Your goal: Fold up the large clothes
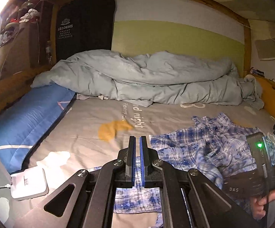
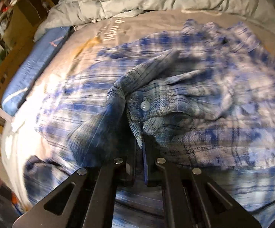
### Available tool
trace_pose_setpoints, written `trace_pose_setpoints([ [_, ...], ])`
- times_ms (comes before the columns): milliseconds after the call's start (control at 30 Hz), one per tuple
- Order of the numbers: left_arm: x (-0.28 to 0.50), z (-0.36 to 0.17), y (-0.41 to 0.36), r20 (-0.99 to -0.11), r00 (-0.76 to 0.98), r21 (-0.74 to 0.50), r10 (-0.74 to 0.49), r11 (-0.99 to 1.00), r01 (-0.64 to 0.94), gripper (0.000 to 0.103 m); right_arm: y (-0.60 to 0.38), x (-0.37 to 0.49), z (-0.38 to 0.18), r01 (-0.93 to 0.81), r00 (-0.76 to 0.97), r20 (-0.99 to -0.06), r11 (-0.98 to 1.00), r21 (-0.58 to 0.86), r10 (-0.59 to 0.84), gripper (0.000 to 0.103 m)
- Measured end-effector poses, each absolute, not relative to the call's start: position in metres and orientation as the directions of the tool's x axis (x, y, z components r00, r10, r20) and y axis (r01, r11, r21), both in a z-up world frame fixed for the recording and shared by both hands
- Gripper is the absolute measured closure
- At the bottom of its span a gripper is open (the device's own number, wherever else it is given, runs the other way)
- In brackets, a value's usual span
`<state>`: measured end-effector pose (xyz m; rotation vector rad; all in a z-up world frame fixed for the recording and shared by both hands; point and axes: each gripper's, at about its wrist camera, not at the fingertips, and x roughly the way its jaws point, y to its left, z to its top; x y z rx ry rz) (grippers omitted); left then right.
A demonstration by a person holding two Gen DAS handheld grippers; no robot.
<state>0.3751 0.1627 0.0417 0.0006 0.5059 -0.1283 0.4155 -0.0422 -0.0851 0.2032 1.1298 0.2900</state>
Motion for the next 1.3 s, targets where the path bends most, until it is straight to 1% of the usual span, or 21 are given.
trace_pose_setpoints([
  [67,0.376,0.039,0.160,-0.493,0.861,-0.022,-0.125,0.991,0.131,0.098,-0.037,0.414,-0.086,-0.115,0.392,-0.840,0.926,0.360,0.375,0.097],
  [133,0.376,0.033,0.154,-0.505,0.854,-0.004,-0.122,0.990,0.139,0.098,-0.034,0.412,-0.087,-0.110,0.398,-0.840,0.928,0.355,0.368,0.097],
  [200,0.376,0.028,0.150,-0.516,0.848,0.008,-0.124,0.989,0.150,0.098,-0.037,0.411,-0.091,-0.115,0.388,-0.841,0.925,0.362,0.378,0.091],
  [233,0.377,0.025,0.148,-0.522,0.844,0.013,-0.125,0.988,0.154,0.098,-0.040,0.409,-0.092,-0.112,0.384,-0.840,0.922,0.370,0.384,0.085],
  [267,0.377,0.022,0.145,-0.528,0.840,0.019,-0.124,0.987,0.157,0.098,-0.044,0.405,-0.091,-0.115,0.380,-0.837,0.918,0.379,0.393,0.074],
  [333,0.377,0.018,0.141,-0.535,0.834,0.019,-0.130,0.986,0.166,0.098,-0.050,0.394,-0.086,-0.152,0.371,-0.830,0.909,0.388,0.417,0.070],
  [400,0.375,0.015,0.137,-0.538,0.831,0.014,-0.142,0.984,0.177,0.098,-0.054,0.380,-0.075,-0.210,0.379,-0.825,0.908,0.364,0.418,0.060],
  [467,0.373,0.013,0.132,-0.543,0.828,0.026,-0.140,0.983,0.183,0.098,-0.067,0.363,-0.056,-0.248,0.432,-0.810,0.915,0.317,0.398,0.054],
  [600,0.375,0.006,0.131,-0.563,0.816,0.023,-0.129,0.985,0.171,0.096,-0.106,0.343,-0.023,-0.223,0.552,-0.775,0.950,0.218,0.308,0.054],
  [667,0.378,0.003,0.136,-0.582,0.803,-0.007,-0.131,0.988,0.156,0.087,-0.130,0.344,-0.016,-0.163,0.597,-0.770,0.974,0.158,0.225,0.054],
  [700,0.380,0.000,0.140,-0.594,0.794,-0.029,-0.131,0.989,0.142,0.073,-0.142,0.348,-0.017,-0.113,0.601,-0.780,0.984,0.137,0.178,0.054],
  [733,0.382,-0.002,0.144,-0.602,0.787,-0.044,-0.131,0.990,0.131,0.052,-0.153,0.352,-0.021,-0.073,0.593,-0.793,0.990,0.122,0.141,0.054],
  [800,0.385,-0.006,0.154,-0.615,0.780,-0.067,-0.117,0.993,0.095,0.030,-0.169,0.364,-0.035,-0.017,0.563,-0.822,0.996,0.092,0.085,0.054],
  [833,0.386,-0.009,0.159,-0.622,0.778,-0.054,-0.089,0.996,0.071,0.027,-0.177,0.367,-0.045,0.005,0.544,-0.837,0.997,0.082,0.066,0.054],
  [900,0.391,-0.014,0.167,-0.648,0.759,-0.042,-0.065,0.998,0.050,0.026,-0.190,0.368,-0.066,0.017,0.501,-0.864,0.997,0.074,0.056,0.054],
  [967,0.396,-0.023,0.180,-0.678,0.734,-0.059,-0.046,0.998,0.007,0.026,-0.197,0.372,-0.082,0.017,0.467,-0.881,0.996,0.085,0.067,0.054],
  [1000,0.400,-0.028,0.187,-0.695,0.718,-0.071,-0.042,0.997,-0.010,0.024,-0.200,0.370,-0.083,0.012,0.478,-0.875,0.995,0.097,0.079,0.054],
  [1067,0.406,-0.039,0.202,-0.727,0.686,-0.096,-0.033,0.994,-0.053,0.019,-0.207,0.366,-0.077,0.009,0.495,-0.864,0.994,0.108,0.089,0.054],
  [1133,0.414,-0.051,0.216,-0.757,0.652,-0.129,-0.042,0.988,-0.087,0.019,-0.211,0.357,-0.069,-0.005,0.508,-0.855,0.993,0.119,0.105,0.054],
  [1233,0.420,-0.066,0.229,-0.787,0.617,-0.113,-0.006,0.985,-0.134,0.019,-0.216,0.341,-0.056,-0.038,0.524,-0.844,0.993,0.110,0.114,0.054],
  [1300,0.423,-0.075,0.233,-0.799,0.601,-0.128,-0.024,0.983,-0.132,0.019,-0.214,0.331,-0.048,-0.058,0.535,-0.837,0.994,0.098,0.113,0.052],
])
